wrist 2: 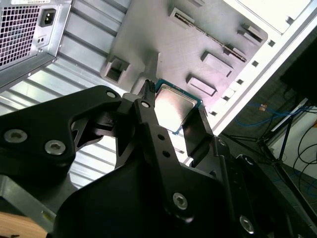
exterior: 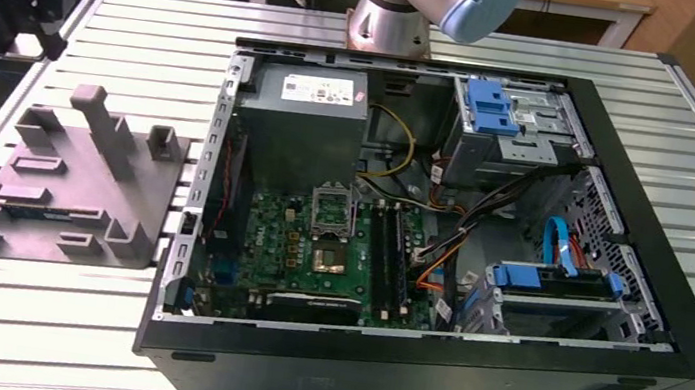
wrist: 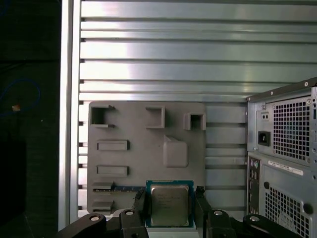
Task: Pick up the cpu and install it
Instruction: 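Pick up the cpu and move it towards the insertion slot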
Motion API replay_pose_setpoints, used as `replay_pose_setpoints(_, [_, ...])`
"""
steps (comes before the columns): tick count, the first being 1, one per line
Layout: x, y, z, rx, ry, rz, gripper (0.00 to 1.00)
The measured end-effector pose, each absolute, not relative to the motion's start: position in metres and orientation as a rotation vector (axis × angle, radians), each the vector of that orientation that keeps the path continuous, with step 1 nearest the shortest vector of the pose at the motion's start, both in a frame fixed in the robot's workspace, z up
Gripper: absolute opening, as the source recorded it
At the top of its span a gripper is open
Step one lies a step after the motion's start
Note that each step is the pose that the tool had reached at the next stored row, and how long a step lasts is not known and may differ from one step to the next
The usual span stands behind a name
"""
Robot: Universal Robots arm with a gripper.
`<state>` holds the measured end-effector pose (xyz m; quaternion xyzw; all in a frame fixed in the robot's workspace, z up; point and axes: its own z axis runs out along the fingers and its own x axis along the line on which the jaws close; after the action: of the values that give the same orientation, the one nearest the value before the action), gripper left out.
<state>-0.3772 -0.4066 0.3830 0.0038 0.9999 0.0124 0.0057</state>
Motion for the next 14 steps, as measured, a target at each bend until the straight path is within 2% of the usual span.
replay_pose_setpoints(14, [-0.3759, -0.4068, 0.3829, 0.012, 3.13, 0.039, 0.47])
